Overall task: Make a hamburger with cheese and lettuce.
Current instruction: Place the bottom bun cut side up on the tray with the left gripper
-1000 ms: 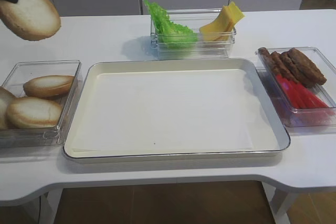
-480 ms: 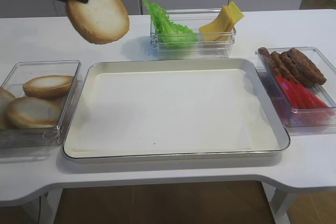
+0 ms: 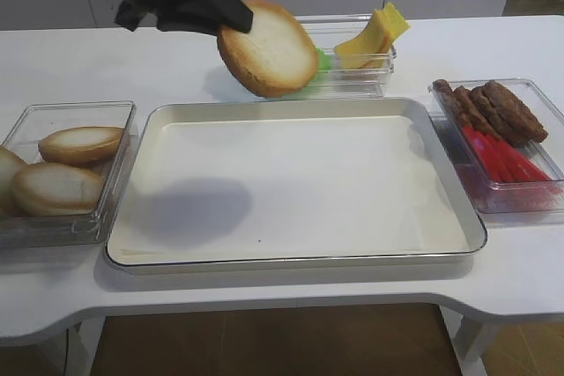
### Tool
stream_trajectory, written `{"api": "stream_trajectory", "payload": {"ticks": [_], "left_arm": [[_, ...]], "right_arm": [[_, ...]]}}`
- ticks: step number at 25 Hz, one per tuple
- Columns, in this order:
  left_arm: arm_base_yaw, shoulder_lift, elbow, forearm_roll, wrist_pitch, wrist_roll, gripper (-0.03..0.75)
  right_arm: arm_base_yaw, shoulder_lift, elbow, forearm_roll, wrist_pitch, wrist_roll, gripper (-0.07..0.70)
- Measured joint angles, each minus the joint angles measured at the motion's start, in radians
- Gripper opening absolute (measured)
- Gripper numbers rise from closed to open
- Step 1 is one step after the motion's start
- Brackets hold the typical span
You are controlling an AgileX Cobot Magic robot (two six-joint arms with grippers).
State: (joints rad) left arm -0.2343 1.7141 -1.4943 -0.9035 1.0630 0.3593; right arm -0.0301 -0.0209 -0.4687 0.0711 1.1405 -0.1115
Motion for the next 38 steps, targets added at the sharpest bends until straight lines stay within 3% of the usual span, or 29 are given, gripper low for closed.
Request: {"api": "stream_trajectory", "payload": {"ticks": [7,20,38], "left_arm": [[-0.004,0.091,0.0,-0.058,0.006,0.011,0.1],[-0.004,0.228,0.013,-0.268,0.035,0.159,0.1],[-0.004,0.376,0.015,-0.319,0.048,0.212,0.1]], "right_arm": [[0.0,0.0,0.0,0.0,0.0,0.0,0.696],[0.0,0.0,0.0,0.0,0.0,0.0,0.696],[0.0,0.0,0.0,0.0,0.0,0.0,0.696]]}}
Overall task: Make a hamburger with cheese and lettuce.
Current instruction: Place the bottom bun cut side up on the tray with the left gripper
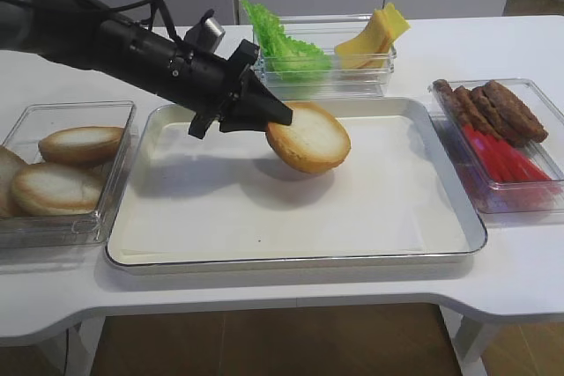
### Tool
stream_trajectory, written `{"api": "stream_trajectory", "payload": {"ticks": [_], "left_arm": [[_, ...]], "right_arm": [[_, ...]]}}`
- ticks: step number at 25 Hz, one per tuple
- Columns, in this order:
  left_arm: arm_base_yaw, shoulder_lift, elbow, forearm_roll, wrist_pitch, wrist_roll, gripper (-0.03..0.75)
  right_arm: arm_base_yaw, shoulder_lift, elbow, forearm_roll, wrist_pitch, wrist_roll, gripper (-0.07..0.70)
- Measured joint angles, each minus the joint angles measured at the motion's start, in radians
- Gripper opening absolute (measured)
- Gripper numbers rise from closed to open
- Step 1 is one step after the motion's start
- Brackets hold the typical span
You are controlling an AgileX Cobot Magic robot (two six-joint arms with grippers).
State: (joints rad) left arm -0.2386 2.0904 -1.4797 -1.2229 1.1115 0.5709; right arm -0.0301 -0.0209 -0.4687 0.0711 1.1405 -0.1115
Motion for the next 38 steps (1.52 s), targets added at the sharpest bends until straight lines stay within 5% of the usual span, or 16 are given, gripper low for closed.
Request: {"api": "stream_trajectory", "payload": {"ticks": [38], "left_arm": [[0.022,0.033,0.0,0.119,0.036,-0.036,0.1]], "right_arm": [[0.0,0.0,0.0,0.0,0.0,0.0,0.696]]}}
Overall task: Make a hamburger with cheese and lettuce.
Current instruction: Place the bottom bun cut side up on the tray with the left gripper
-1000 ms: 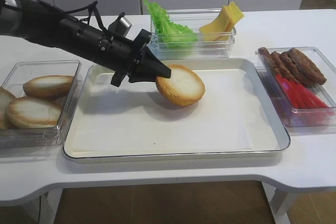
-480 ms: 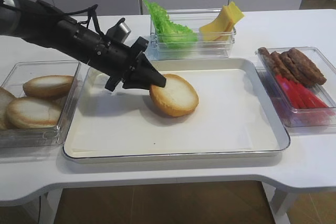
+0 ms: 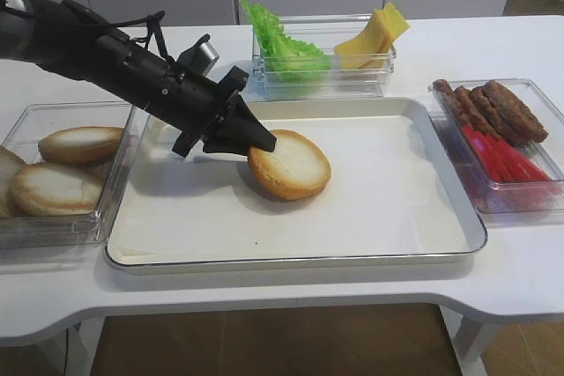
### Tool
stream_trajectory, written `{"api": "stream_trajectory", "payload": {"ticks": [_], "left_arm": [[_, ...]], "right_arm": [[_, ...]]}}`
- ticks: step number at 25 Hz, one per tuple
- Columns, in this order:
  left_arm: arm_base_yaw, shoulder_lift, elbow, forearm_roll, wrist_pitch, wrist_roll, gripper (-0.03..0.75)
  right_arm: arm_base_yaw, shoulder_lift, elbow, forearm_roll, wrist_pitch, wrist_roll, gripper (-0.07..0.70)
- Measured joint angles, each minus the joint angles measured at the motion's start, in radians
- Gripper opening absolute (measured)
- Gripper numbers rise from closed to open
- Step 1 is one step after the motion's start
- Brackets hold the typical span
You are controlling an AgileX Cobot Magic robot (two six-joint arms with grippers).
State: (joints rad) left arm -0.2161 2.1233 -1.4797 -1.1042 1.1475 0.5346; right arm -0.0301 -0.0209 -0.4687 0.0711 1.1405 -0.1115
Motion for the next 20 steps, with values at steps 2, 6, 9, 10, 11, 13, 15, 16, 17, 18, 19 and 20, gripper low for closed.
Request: {"api": "stream_trajectory", "payload": {"ticks": [2,6,9,10,11,13,15,16,17,18,19,20], "left_arm": [[0.0,0.0,0.0,0.0,0.0,-0.004,0.1],[0.0,0.0,0.0,0.0,0.0,-0.012,0.1],[0.0,0.0,0.0,0.0,0.0,-0.016,0.101],[0.0,0.0,0.0,0.0,0.0,-0.016,0.107],[0.0,0.0,0.0,0.0,0.0,-0.016,0.118],[0.0,0.0,0.0,0.0,0.0,-0.023,0.15],[0.0,0.0,0.0,0.0,0.0,-0.028,0.201],[0.0,0.0,0.0,0.0,0.0,-0.029,0.235],[0.0,0.0,0.0,0.0,0.0,-0.032,0.272],[0.0,0.0,0.0,-0.004,0.0,-0.032,0.302],[0.0,0.0,0.0,-0.01,0.0,-0.032,0.336],[0.0,0.0,0.0,-0.017,0.0,-0.034,0.368]], "right_arm": [[0.0,0.0,0.0,0.0,0.0,0.0,0.696],[0.0,0.0,0.0,0.0,0.0,0.0,0.696],[0.0,0.0,0.0,0.0,0.0,0.0,0.696],[0.0,0.0,0.0,0.0,0.0,0.0,0.696],[0.0,0.0,0.0,0.0,0.0,0.0,0.696],[0.0,0.0,0.0,0.0,0.0,0.0,0.696],[0.0,0.0,0.0,0.0,0.0,0.0,0.696],[0.0,0.0,0.0,0.0,0.0,0.0,0.697],[0.0,0.0,0.0,0.0,0.0,0.0,0.696],[0.0,0.0,0.0,0.0,0.0,0.0,0.696],[0.0,0.0,0.0,0.0,0.0,0.0,0.696],[0.0,0.0,0.0,0.0,0.0,0.0,0.696]]}}
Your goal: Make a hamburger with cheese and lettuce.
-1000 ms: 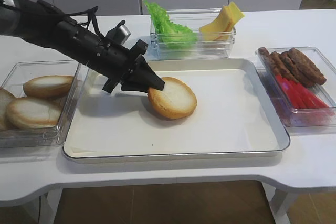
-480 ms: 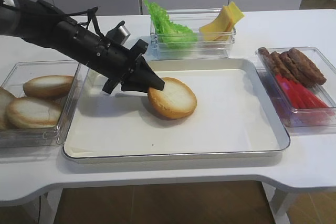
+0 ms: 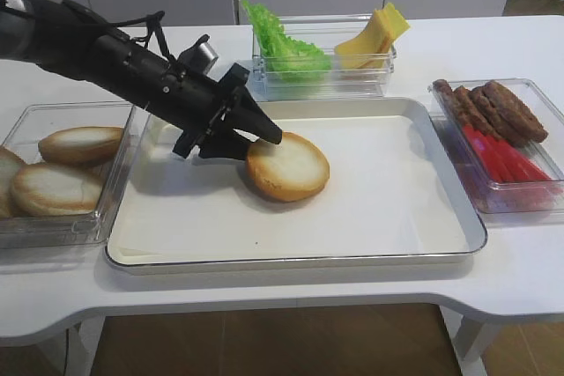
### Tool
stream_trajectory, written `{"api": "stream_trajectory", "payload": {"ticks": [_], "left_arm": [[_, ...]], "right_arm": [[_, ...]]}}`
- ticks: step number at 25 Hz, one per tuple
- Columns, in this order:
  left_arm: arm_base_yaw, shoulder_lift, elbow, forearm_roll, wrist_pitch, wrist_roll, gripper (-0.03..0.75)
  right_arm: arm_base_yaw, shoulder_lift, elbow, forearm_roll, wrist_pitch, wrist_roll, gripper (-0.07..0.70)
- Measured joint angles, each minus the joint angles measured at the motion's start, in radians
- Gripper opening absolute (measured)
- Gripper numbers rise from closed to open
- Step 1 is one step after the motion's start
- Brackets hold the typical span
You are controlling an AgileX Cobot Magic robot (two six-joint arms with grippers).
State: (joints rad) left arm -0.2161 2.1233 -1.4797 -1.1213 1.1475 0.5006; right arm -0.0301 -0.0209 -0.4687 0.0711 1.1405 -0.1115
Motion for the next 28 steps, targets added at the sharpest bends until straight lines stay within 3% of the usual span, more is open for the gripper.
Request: {"api": "stream_trajectory", "payload": {"ticks": [7,11,17,28], "left_arm": [[0.0,0.0,0.0,-0.027,0.0,-0.001,0.529],[0.0,-0.002,0.0,-0.031,-0.002,-0.001,0.582],[0.0,-0.053,0.0,-0.01,-0.046,-0.013,0.605],[0.0,-0.063,-0.002,0.075,-0.042,-0.058,0.606]], "right_arm": [[0.0,0.0,0.0,0.0,0.0,0.0,0.696],[0.0,0.0,0.0,0.0,0.0,0.0,0.696],[0.0,0.0,0.0,0.0,0.0,0.0,0.696],[0.0,0.0,0.0,0.0,0.0,0.0,0.696]]}}
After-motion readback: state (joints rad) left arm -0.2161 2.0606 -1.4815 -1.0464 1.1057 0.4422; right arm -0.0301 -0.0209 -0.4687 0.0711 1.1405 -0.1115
